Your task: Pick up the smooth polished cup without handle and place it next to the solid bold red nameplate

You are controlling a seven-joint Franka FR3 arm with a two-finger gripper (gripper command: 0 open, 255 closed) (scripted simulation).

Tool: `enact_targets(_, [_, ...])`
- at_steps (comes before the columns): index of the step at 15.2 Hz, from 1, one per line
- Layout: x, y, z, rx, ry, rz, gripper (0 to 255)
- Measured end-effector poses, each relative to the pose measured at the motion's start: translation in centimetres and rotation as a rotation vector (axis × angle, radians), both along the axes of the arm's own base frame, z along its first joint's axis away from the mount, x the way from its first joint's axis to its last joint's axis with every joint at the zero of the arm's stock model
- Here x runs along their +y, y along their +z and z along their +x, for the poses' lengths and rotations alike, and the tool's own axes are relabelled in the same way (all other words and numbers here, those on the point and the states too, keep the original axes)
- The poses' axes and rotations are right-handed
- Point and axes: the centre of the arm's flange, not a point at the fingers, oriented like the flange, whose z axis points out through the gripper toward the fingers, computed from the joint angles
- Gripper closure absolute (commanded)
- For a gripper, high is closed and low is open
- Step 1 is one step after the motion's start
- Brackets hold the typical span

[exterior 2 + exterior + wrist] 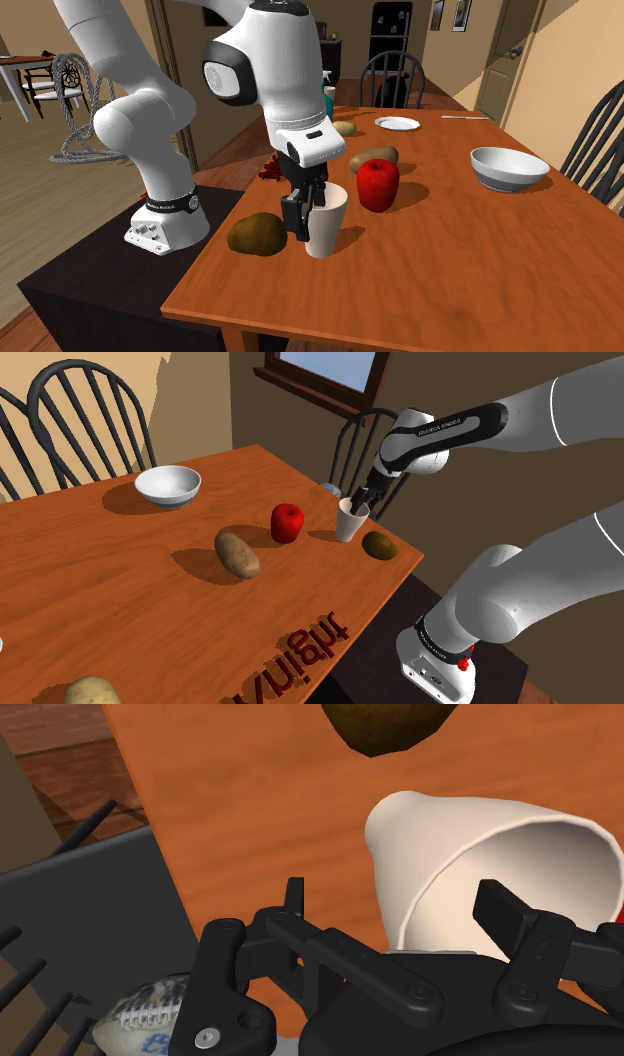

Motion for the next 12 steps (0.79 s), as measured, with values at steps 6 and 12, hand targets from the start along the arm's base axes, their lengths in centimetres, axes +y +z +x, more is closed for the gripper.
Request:
enact_targets(6, [0.02, 0.04, 0.02, -0.001, 0.000, 0.000, 255])
enact_targets(12, [-0.16, 0.64, -0.04, 0.000, 0.000, 0.000, 255])
